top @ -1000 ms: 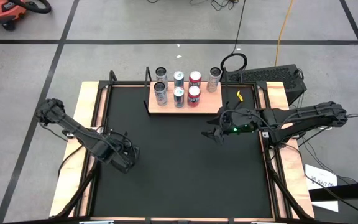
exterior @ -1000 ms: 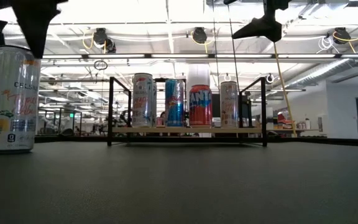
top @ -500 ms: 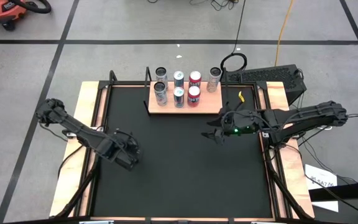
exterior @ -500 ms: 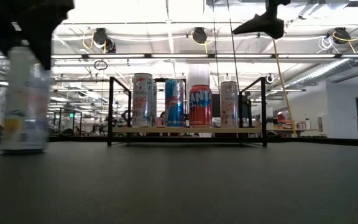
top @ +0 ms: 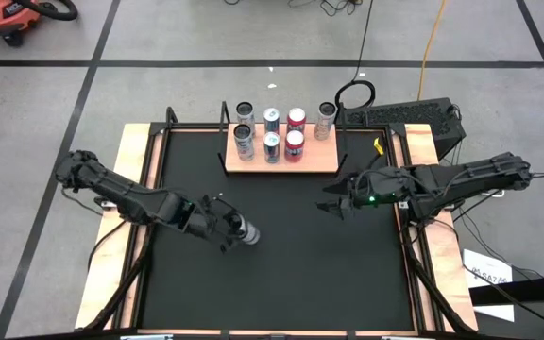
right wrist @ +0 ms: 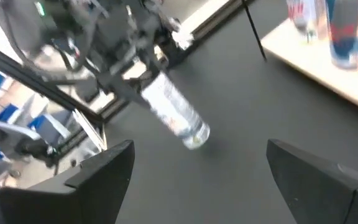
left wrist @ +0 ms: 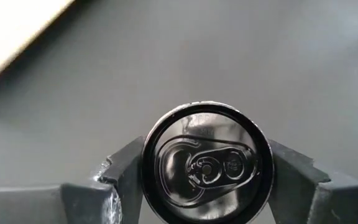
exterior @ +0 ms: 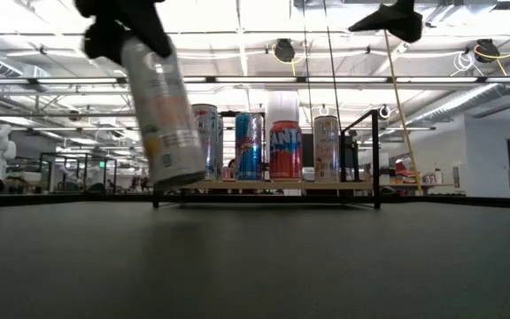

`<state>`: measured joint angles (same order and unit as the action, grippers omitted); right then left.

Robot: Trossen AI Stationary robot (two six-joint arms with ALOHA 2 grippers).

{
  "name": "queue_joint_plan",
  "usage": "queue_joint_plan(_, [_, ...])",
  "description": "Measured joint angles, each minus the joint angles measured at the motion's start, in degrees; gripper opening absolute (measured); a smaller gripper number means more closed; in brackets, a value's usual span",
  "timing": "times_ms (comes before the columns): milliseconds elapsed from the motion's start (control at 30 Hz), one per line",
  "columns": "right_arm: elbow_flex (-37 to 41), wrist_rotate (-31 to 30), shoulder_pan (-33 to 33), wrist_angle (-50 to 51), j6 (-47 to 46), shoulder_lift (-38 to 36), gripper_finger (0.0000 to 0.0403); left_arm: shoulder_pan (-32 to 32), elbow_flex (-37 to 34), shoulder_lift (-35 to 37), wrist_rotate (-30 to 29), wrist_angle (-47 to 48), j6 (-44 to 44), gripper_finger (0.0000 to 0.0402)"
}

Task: Place canned beverage on shelf
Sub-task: Put the white-yellow soda can on the shelf aligned with the other white-yellow soda can

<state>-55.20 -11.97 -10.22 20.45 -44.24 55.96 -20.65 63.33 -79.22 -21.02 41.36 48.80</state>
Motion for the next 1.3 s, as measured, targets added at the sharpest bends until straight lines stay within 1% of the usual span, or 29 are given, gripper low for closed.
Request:
queue_joint_plan(67, [0.00, 0.00, -1.00, 3.33, -1.63, 0.00, 0.0354, 1.61, 0.00, 0.00, 0.52, -1.91, -5.48, 0.0248])
queue_joint_plan(200, [0.00, -1.42, -3.73, 11.18, -6.15, 0.02, 0.0354, 4.94, 0.01, -0.24, 4.36, -4.99, -12.96, 0.0249])
queue_joint_plan(267, [0.00, -3.06, -5.18, 12.94, -7.73, 0.02, 0.0354, 6.33, 0.09, -0.97, 6.31, -6.54, -15.76, 0.0249])
queue_joint_plan(367, [0.00, -4.48, -6.59, 12.52, -8.50, 0.11, 0.0354, 7.82, 0.97, -3.41, 9.59, -8.32, -19.43, 0.0250])
queue_joint_plan(567, [0.00, -4.56, -7.84, 10.90, -8.66, 0.64, 0.0354, 9.08, 8.12, -12.34, 14.32, -7.36, -28.99, 0.0250])
queue_joint_plan(733, [0.00, -4.25, -8.52, 13.05, -9.64, 2.87, 0.0354, 9.76, 14.98, -18.41, 16.55, -4.37, -35.53, 0.0250])
queue_joint_plan(933, [0.00, -3.00, -8.74, 11.27, -8.44, 6.64, 0.0354, 10.16, 18.12, -21.16, 16.51, -4.41, -40.66, 0.0251])
queue_joint_plan(1067, [0.00, -3.15, -8.72, 7.10, -3.73, 9.26, 0.0354, 10.19, 18.18, -21.73, 16.59, -4.46, -43.09, 0.0251])
queue_joint_plan(1167, [0.00, -3.09, -8.72, 4.97, -1.09, 11.06, 0.0354, 10.19, 18.18, -21.73, 17.05, -4.40, -43.77, 0.0251])
queue_joint_plan(1300, [0.00, -3.23, -8.72, 4.37, -0.50, 11.96, 0.0354, 10.19, 18.18, -21.73, 17.43, -4.56, -43.15, 0.0253])
